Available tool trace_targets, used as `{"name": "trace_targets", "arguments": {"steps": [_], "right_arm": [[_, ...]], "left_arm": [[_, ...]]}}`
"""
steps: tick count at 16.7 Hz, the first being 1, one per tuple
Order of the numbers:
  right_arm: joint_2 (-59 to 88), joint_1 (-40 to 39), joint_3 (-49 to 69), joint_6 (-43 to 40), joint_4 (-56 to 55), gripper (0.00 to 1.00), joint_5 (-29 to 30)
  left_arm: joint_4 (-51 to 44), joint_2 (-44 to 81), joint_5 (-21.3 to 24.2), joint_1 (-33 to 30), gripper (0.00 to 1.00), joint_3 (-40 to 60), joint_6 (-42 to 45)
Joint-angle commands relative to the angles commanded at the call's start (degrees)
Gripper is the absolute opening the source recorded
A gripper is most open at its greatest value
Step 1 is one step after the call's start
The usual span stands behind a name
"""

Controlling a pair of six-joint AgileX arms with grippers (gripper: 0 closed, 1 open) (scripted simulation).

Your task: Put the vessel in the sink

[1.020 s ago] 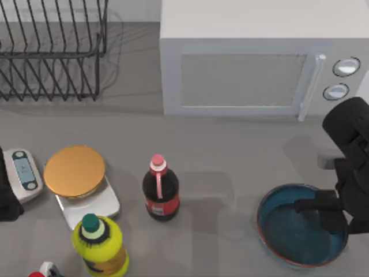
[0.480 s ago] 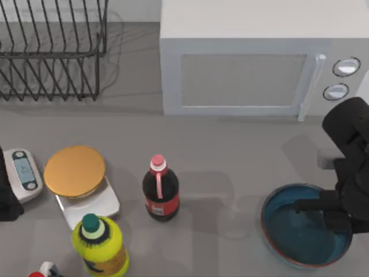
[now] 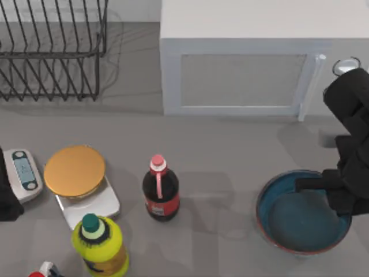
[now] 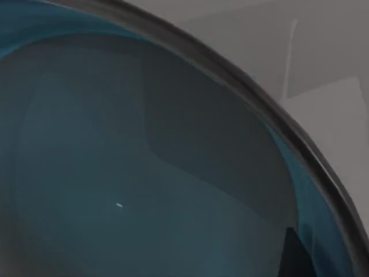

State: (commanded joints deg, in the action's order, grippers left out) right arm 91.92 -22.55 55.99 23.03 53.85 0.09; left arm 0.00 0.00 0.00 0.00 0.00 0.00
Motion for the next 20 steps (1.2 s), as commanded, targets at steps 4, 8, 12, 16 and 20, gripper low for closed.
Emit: {"name": "trace_targets", "arguments": {"steps": [4, 8, 12, 16, 20], "right_arm": [[-3.1, 0.2, 10.2, -0.2, 15.2, 0.0, 0.0], [-6.1, 0.5, 17.9, -0.4, 24.7, 0.0, 0.0], [-6.7, 0.5, 18.9, -0.5, 25.8, 0.0, 0.0], [-7.1, 1.3, 19.0, -1.1, 23.9, 0.0, -1.1], [-9.4, 7.5, 19.8, -4.0, 13.1, 0.0, -6.4]], "left_arm": [[0.0, 0.0, 0.0, 0.0, 1.0, 0.0, 0.0], [0.0, 0.0, 0.0, 0.0, 1.0, 0.0, 0.0], [0.0, 0.0, 0.0, 0.0, 1.0, 0.0, 0.0], [0.0, 0.0, 0.0, 0.0, 1.0, 0.0, 0.0], [0.0, 0.0, 0.0, 0.0, 1.0, 0.0, 0.0]]}}
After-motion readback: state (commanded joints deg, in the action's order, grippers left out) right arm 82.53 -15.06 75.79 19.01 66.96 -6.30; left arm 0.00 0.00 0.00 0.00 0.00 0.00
